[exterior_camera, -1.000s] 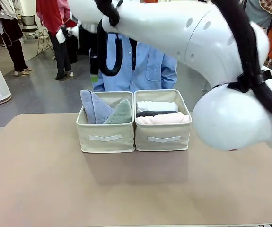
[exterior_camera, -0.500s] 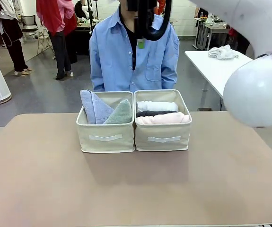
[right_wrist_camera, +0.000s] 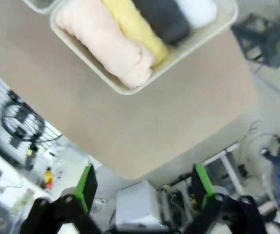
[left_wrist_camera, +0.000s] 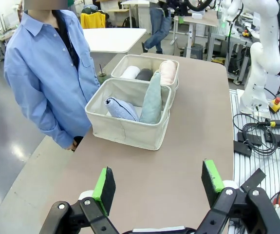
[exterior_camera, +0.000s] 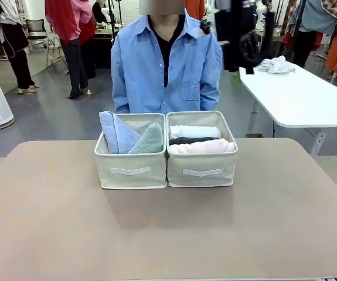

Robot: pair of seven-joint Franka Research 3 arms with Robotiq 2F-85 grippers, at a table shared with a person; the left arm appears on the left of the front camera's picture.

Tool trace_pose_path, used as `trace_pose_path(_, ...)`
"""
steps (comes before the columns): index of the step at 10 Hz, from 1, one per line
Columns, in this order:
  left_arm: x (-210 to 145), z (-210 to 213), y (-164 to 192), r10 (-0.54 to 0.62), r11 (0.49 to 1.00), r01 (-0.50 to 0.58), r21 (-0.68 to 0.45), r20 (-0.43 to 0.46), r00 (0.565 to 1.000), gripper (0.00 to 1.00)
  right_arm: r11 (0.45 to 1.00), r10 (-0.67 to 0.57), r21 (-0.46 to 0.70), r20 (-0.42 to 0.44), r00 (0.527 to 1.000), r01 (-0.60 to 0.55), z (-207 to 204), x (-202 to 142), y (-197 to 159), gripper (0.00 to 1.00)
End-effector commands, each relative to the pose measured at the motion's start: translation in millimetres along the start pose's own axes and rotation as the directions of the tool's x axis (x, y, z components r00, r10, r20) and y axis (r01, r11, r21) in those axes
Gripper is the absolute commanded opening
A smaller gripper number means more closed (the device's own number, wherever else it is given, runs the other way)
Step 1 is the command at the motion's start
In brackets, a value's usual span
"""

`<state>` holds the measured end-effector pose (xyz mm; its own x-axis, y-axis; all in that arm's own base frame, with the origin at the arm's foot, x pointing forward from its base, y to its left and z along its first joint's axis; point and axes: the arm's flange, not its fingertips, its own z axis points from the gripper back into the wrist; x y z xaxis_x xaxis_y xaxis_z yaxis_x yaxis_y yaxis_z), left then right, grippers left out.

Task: Sort the towels based on their folding style.
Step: Pick up another triangle-folded towel from the table and place it in the left Fabric basket.

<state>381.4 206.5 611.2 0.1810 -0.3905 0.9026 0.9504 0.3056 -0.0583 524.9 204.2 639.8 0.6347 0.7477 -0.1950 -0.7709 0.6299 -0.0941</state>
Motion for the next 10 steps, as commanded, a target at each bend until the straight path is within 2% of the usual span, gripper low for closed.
trace_pose_path(1, -1, 0, -2, -0.026, 1.000, 0.026, 0.002, 0.013, 1.000, 0.93, 0.973, -0.124, -0.151, 0.293, 0.948, 0.174, -72, -78, 35, 1.00)
trace_pose_path(2, -1, 0, -2, -0.026, 1.000, 0.026, 0.002, 0.013, 1.000, 0.93, 0.968, -0.070, -0.181, 0.461, 0.885, 0.171, -62, -76, 21, 1.00)
trace_pose_path(4, -1, 0, -2, -0.026, 1.000, 0.026, 0.002, 0.013, 1.000, 0.93, 0.972, -0.067, -0.153, 0.543, 0.837, 0.177, -54, -62, -16, 1.00)
trace_pose_path(6, -1, 0, -2, -0.026, 1.000, 0.026, 0.002, 0.013, 1.000, 0.93, 0.978, -0.089, -0.107, 0.568, 0.818, 0.181, -52, -55, -43, 1.00)
trace_pose_path(7, -1, 0, -2, -0.026, 1.000, 0.026, 0.002, 0.013, 1.000, 0.93, 0.978, -0.097, -0.095, 0.581, 0.808, 0.185, -48, -50, -45, 1.00)
trace_pose_path(8, -1, 0, -2, -0.026, 1.000, 0.026, 0.002, 0.013, 1.000, 0.93, 0.962, -0.118, -0.142, 0.560, 0.820, 0.235, -44, -61, -32, 1.00)
trace_pose_path(10, -1, 0, -2, -0.026, 1.000, 0.026, 0.002, 0.013, 1.000, 0.93, 0.962, -0.118, -0.142, 0.560, 0.820, 0.235, -44, -61, -32, 1.00)
